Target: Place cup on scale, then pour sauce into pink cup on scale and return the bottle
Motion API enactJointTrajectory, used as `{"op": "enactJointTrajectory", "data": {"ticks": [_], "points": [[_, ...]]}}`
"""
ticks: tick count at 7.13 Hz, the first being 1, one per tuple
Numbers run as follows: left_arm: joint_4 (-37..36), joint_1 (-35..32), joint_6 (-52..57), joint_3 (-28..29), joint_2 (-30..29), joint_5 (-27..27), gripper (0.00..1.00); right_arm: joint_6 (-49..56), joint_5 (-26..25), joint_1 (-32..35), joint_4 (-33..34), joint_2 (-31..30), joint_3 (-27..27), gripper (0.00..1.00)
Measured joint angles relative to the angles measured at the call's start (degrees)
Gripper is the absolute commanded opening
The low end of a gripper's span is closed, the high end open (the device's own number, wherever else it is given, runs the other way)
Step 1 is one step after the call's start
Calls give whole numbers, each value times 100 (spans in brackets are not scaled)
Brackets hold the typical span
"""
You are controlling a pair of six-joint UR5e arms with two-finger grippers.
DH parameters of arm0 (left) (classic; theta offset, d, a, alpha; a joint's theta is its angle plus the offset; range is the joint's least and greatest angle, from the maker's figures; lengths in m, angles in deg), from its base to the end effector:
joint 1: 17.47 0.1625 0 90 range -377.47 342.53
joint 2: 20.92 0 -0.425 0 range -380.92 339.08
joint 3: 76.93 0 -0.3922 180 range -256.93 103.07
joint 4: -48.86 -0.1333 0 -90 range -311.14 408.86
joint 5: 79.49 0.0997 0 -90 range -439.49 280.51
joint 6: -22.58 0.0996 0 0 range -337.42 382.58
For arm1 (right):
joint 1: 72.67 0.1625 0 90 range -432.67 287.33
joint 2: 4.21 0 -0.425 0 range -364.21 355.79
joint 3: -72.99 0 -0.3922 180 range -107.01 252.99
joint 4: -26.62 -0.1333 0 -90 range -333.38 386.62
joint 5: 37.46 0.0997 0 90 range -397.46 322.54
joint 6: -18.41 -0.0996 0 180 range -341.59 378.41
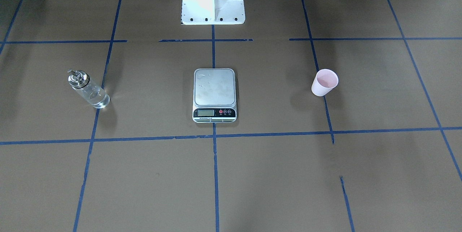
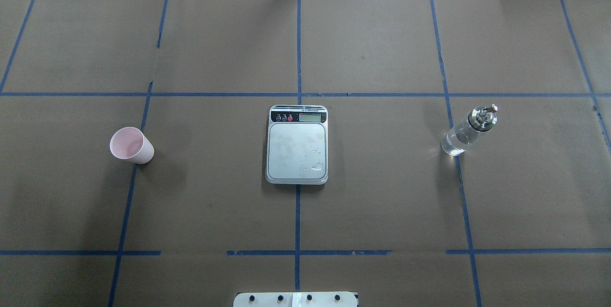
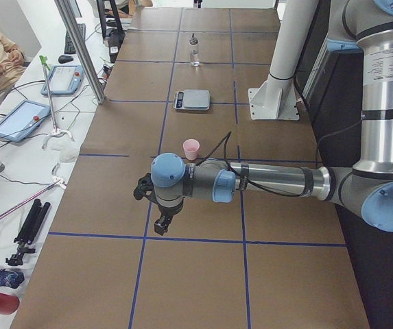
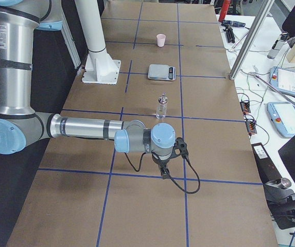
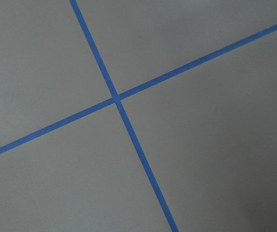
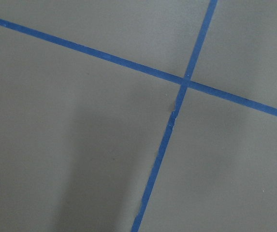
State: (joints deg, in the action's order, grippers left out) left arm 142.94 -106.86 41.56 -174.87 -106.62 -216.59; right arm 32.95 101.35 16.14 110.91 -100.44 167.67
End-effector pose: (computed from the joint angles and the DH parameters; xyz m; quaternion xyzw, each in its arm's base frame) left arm -0.0554 -0.4681 0.6152 0.1246 0.3837 0.1821 0.8967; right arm 0.0490 -0.4512 0.6538 0.0808 -0.4063 -0.1394 0.8994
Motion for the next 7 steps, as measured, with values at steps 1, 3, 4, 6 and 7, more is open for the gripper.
{"op": "enactJointTrajectory", "data": {"ticks": [1,3,4,6,7], "points": [[30,6,-15,-46,-42,1,100,3,62,-1,-1,20,-24,100],[109,12,-48,-189,-91,25,100,4,98,-15,-12,-1,-48,100],[157,15,-50,-145,-68,17,100,11,103,-26,-31,-28,-82,100],[547,47,-104,-13,-20,-48,100,20,147,-45,-69,-75,-201,100],[719,101,-284,-40,10,-116,100,16,178,-86,-158,-77,-224,100]]}}
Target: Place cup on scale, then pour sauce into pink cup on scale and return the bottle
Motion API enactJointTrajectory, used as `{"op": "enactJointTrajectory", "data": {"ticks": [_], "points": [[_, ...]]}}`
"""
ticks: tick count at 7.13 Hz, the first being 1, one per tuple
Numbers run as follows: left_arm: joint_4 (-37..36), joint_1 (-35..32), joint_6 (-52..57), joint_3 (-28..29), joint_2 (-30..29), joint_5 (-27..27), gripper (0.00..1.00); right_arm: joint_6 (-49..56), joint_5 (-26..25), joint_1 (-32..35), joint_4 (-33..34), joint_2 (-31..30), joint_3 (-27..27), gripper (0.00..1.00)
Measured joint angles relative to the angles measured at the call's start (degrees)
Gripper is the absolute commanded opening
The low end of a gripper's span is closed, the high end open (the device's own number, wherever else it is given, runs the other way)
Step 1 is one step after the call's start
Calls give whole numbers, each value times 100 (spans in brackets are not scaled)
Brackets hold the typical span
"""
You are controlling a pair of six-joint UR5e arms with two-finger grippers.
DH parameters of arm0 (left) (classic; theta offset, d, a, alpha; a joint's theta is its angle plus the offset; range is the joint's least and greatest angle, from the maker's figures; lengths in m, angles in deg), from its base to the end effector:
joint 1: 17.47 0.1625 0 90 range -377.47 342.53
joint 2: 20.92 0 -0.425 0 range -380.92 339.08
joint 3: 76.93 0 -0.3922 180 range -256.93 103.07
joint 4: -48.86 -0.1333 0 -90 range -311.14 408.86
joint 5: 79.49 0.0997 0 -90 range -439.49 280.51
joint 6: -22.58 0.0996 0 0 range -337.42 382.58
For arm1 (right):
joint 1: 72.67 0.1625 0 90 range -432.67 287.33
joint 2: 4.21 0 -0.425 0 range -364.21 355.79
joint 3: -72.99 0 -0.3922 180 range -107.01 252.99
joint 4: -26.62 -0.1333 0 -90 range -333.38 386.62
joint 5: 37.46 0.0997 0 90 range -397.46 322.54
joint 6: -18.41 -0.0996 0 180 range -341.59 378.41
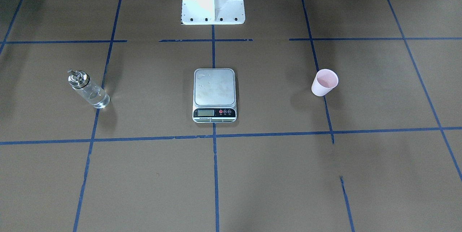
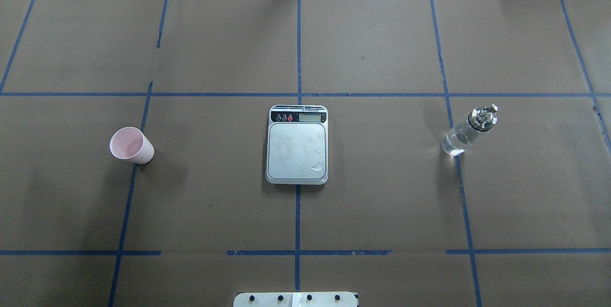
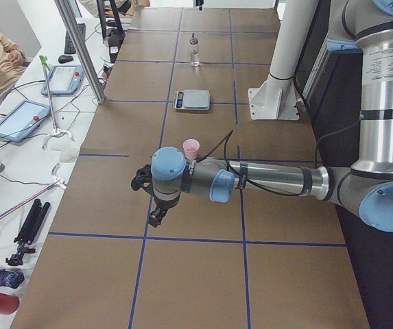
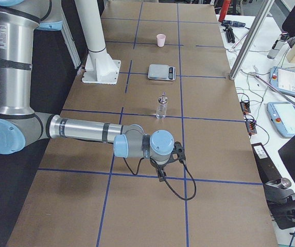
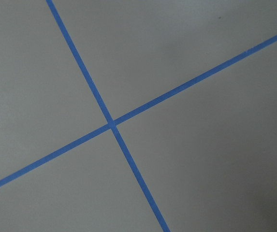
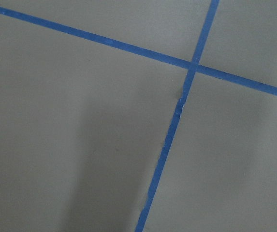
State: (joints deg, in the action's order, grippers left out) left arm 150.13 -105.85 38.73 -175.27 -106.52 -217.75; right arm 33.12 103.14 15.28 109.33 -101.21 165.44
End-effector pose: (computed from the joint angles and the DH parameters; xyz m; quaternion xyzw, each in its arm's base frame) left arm -0.0456 -0.4738 0.5971 0.1711 0.3867 0.1932 0.8854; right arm 0.0405 -0.4435 0.6738 0.0686 -0.4222 -0.1418 0.8927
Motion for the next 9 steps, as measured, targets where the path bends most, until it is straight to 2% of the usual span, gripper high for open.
{"op": "enactJointTrajectory", "data": {"ticks": [2,5,7,9], "points": [[241,527,-892,-206,-13,-75,99,-351,69,-213,-396,-2,-13,100],[878,1921,-3619,-816,-90,41,99,-678,159,-521,-731,-4,-27,100],[899,2693,-4863,-1003,-340,652,99,-696,181,-598,-754,7,-64,100],[892,3289,-5586,-977,-534,998,98,-697,187,-621,-757,15,-88,100]]}}
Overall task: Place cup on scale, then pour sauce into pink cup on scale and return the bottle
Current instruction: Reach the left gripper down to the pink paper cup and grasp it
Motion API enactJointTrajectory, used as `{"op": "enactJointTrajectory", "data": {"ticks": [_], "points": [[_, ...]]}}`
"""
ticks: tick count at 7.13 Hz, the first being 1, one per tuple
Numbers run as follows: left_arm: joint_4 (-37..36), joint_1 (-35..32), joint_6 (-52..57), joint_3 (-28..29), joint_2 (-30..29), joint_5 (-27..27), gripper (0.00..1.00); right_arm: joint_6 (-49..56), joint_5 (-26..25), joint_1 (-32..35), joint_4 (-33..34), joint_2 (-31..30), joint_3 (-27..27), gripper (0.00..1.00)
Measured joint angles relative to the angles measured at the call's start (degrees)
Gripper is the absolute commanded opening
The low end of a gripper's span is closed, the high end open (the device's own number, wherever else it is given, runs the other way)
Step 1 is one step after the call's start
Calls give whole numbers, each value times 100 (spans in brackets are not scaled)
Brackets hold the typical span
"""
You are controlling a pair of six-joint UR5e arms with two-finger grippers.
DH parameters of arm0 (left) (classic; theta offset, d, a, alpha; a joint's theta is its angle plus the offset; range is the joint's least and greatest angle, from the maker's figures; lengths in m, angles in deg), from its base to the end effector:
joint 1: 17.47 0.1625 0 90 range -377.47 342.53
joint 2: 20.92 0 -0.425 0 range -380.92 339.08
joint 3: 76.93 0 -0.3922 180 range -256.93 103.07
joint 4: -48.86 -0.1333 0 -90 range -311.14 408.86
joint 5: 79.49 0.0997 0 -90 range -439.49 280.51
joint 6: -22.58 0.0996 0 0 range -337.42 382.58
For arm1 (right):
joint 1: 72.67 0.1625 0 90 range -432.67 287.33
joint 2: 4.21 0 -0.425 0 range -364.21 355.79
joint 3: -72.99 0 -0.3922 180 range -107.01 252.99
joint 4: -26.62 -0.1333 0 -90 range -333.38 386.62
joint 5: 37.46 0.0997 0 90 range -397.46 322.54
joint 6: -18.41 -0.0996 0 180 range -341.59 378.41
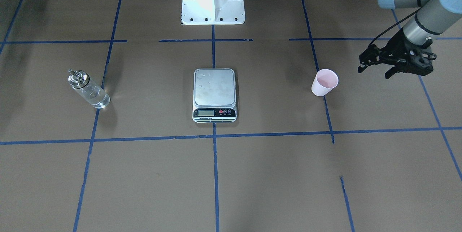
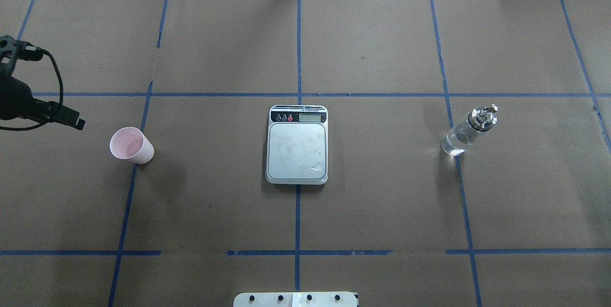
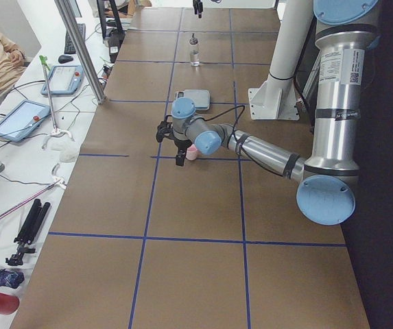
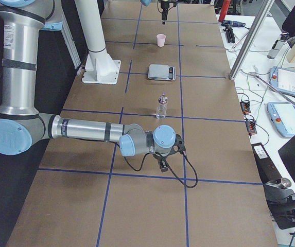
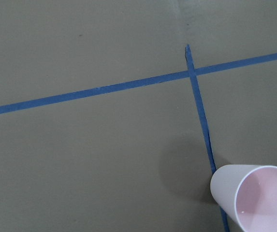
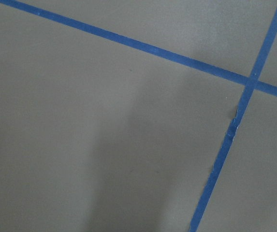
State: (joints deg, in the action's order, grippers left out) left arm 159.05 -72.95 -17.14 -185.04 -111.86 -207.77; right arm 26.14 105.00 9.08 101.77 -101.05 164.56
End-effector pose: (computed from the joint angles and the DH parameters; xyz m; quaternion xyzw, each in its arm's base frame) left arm 0.2268 -0.4561 0.4569 0.0666 0.4377 0.0696 0.8939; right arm -0.0106 -0.4515 0.6637 0.0729 -0.4408 -0.1608 0.8801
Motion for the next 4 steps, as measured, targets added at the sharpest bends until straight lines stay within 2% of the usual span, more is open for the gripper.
{"op": "enactJointTrajectory", "data": {"ticks": [2,3,4], "points": [[-3,373,-344,149,-192,56,94,-2,3,-7,0,6,-59,100],[-7,521,-494,225,-308,62,88,-6,7,-8,0,7,-79,100],[-9,655,-596,296,-393,70,77,-11,11,-7,0,6,-89,100]]}}
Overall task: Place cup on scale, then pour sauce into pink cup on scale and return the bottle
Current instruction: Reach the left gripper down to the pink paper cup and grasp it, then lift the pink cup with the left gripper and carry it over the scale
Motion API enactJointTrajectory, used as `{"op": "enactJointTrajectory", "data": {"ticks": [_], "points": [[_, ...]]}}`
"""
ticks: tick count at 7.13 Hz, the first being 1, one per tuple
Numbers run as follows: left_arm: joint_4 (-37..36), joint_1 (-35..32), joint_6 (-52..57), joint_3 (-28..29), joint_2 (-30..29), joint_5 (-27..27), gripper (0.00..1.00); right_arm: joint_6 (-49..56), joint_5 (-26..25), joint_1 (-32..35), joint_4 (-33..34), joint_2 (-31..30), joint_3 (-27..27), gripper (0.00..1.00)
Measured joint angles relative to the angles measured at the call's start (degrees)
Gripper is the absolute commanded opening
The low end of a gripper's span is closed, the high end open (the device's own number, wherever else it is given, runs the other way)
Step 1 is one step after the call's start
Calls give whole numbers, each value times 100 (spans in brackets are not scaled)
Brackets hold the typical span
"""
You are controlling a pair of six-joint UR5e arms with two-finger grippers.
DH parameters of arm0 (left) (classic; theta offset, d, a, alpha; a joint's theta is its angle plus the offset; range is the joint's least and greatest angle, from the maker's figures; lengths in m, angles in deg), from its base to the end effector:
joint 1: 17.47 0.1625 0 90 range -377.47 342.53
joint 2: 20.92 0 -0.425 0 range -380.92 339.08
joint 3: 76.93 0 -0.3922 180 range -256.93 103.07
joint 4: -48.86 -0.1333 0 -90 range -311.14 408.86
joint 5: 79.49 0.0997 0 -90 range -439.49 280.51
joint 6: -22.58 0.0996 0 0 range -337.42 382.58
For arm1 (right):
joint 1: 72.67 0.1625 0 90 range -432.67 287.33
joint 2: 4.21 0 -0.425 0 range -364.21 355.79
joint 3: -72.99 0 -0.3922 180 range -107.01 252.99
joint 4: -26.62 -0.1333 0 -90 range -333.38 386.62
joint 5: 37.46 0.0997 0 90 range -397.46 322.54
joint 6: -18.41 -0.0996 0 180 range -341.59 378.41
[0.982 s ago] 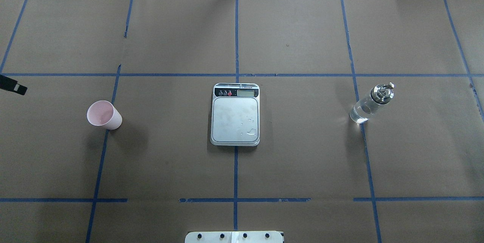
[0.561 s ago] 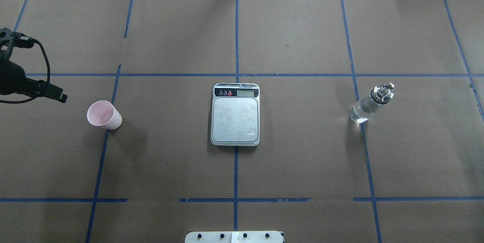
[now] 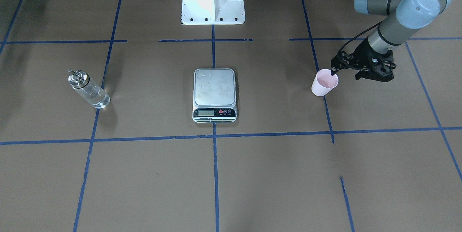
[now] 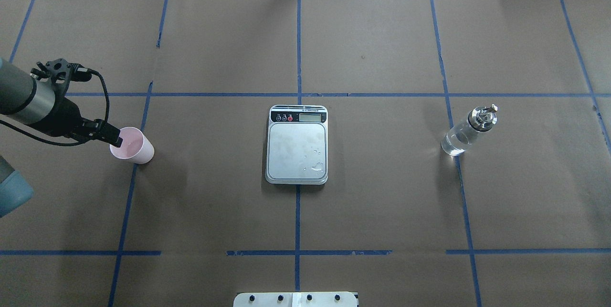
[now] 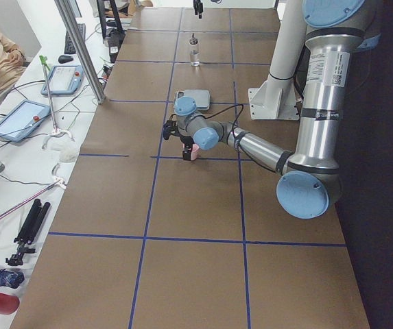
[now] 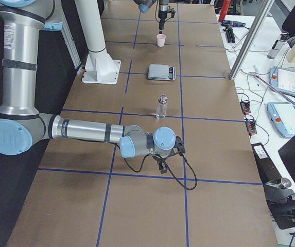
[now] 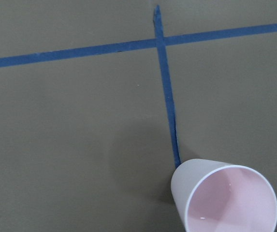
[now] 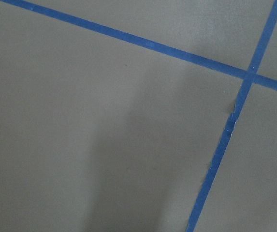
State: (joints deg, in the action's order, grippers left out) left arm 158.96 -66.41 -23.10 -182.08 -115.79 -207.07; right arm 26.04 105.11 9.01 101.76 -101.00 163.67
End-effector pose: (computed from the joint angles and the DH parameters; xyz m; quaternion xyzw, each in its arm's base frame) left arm 0.2945 -0.4486 0.4478 0.0283 0.4429 0.0745 0.8930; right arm -0.0111 -0.4506 0.6709 0.0657 -0.4419 -0.1575 0.8807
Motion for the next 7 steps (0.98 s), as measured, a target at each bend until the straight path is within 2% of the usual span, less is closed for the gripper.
{"op": "enactJointTrajectory", "data": {"ticks": [1,3,7], "points": [[4,77,-44,83,-46,54,58,-4,13,1,0,-2,-9,100],[17,137,-58,204,-82,177,0,-5,38,5,0,-3,-33,100],[-87,168,-233,179,-215,143,0,-7,45,4,0,0,-41,100]]}}
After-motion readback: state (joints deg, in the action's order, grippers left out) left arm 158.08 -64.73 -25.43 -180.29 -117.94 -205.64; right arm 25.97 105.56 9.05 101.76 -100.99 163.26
